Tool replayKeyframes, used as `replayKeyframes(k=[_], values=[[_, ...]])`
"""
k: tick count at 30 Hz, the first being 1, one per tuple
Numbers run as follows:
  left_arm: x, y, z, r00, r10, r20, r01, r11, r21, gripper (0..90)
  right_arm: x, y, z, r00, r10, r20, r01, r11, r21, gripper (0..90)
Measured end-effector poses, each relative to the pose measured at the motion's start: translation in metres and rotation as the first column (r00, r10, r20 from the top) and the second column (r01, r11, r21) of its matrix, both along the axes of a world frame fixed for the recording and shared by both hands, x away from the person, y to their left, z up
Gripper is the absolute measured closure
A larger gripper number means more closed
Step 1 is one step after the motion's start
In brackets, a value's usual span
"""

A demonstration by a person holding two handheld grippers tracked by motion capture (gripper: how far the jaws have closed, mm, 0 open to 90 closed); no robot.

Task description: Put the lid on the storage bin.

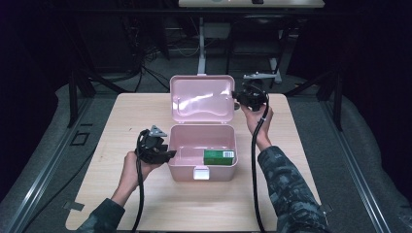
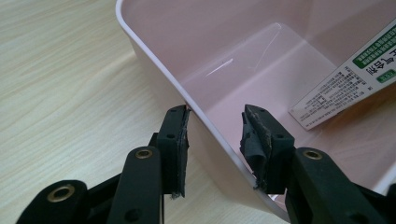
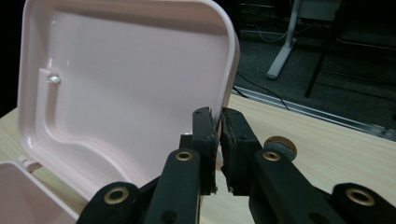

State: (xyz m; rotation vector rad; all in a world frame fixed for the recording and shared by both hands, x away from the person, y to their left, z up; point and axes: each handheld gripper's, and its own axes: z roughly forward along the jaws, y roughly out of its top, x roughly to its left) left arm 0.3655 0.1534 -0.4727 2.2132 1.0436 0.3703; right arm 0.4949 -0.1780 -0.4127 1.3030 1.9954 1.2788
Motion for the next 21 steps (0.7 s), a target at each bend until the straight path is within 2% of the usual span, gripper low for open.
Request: replayKeyframes(k=[21], values=[[0.000,-0.001,0.000,1.0000,-0.005,0.007,0.004,0.9999,0.011,60.9,-0.033,-0.001,0.011,0.9960,0.037,0.081,-0.035,0.9992,-0.019,85.5]])
